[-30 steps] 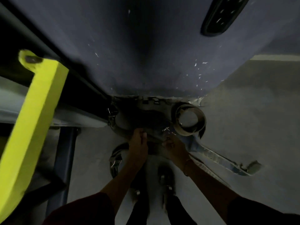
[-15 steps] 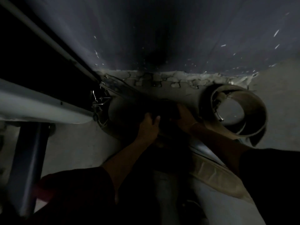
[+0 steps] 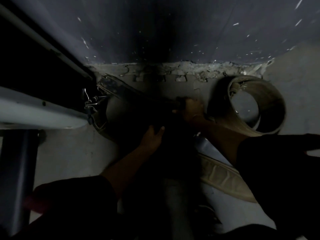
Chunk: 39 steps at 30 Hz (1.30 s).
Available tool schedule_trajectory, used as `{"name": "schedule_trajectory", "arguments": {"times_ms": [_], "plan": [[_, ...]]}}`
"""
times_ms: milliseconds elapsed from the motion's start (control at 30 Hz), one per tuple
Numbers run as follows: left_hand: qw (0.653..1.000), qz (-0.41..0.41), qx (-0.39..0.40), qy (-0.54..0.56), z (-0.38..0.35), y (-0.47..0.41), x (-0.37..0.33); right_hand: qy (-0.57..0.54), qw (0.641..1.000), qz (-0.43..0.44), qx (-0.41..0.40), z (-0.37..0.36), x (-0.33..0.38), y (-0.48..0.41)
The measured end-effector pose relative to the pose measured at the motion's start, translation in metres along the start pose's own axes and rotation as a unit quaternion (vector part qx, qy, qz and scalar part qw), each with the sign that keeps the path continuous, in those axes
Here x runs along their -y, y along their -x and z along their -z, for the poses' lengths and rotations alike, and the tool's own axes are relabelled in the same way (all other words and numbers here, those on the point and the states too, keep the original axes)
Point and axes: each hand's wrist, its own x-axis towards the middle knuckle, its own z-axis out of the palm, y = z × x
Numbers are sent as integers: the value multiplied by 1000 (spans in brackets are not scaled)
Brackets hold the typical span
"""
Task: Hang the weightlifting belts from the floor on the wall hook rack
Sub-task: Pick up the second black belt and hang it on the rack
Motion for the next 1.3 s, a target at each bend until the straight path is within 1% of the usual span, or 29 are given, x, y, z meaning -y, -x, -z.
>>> {"name": "schedule_trajectory", "arguments": {"times_ms": [100,200,267,333,433,533,633,733,833,900,1000,1133,1200,1300], "plan": [[999,28,-23,29,-4,40,-2,-81,996,-33,-2,15,11,36],[995,3,-70,66,-4,79,-12,-137,989,-49,-5,43,25,82],[991,8,-102,85,-2,111,-29,-160,985,-57,-27,68,33,115],[985,5,-114,130,1,142,-45,-184,979,-79,-45,95,40,149],[979,-14,-111,168,6,190,-67,-231,967,-91,-60,140,53,198],[976,-16,-98,195,12,247,-106,-279,951,-108,-78,189,70,245],[976,-34,-109,183,25,302,-147,-297,943,-112,-103,243,87,295],[978,-55,-76,187,41,354,-184,-351,920,-123,-123,306,106,346],[969,-82,-25,230,59,411,-233,-412,888,-104,-177,366,128,386],[959,-105,8,262,68,449,-264,-450,870,-93,-178,400,145,408],[942,-153,2,300,82,506,-307,-471,859,-76,-184,455,179,442],[921,-229,9,316,95,585,-368,-514,831,-48,-207,523,222,491],[908,-258,3,329,100,622,-395,-542,814,-25,-208,557,240,517],[896,-300,-24,325,110,678,-442,-558,805,11,-200,610,257,554]]}}
